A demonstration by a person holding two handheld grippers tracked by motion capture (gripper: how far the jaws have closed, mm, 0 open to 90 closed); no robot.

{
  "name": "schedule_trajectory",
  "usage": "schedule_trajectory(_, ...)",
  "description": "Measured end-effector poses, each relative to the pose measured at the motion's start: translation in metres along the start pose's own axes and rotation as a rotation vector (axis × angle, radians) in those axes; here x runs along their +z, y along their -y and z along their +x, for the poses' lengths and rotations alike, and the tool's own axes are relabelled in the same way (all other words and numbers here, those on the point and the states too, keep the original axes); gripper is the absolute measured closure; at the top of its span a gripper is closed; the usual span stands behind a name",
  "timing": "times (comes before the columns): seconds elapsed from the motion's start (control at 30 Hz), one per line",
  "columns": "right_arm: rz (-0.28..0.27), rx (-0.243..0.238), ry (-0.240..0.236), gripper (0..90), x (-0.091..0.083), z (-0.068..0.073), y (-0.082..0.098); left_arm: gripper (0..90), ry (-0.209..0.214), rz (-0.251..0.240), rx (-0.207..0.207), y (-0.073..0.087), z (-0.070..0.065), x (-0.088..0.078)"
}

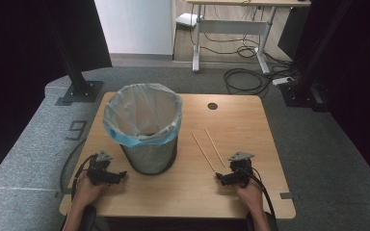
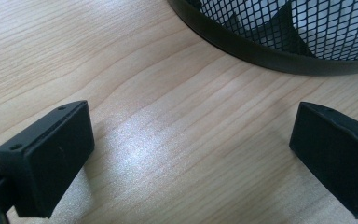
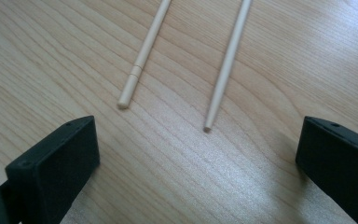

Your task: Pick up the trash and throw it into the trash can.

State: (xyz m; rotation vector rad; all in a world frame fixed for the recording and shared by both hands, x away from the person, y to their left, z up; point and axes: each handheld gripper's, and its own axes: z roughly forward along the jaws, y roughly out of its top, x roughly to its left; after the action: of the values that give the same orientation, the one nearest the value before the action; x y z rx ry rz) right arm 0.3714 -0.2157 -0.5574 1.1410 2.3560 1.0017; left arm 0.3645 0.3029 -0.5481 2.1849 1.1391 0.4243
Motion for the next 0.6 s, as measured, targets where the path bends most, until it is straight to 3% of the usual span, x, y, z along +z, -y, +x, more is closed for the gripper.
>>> schedule_trajectory(0.6, 0.001, 0.006, 0.006, 0.0, -0.0003, 0.0009, 0.0001, 0.0, -0.001, 0.001, -0.003, 0.0, -0.0009, -0.0001)
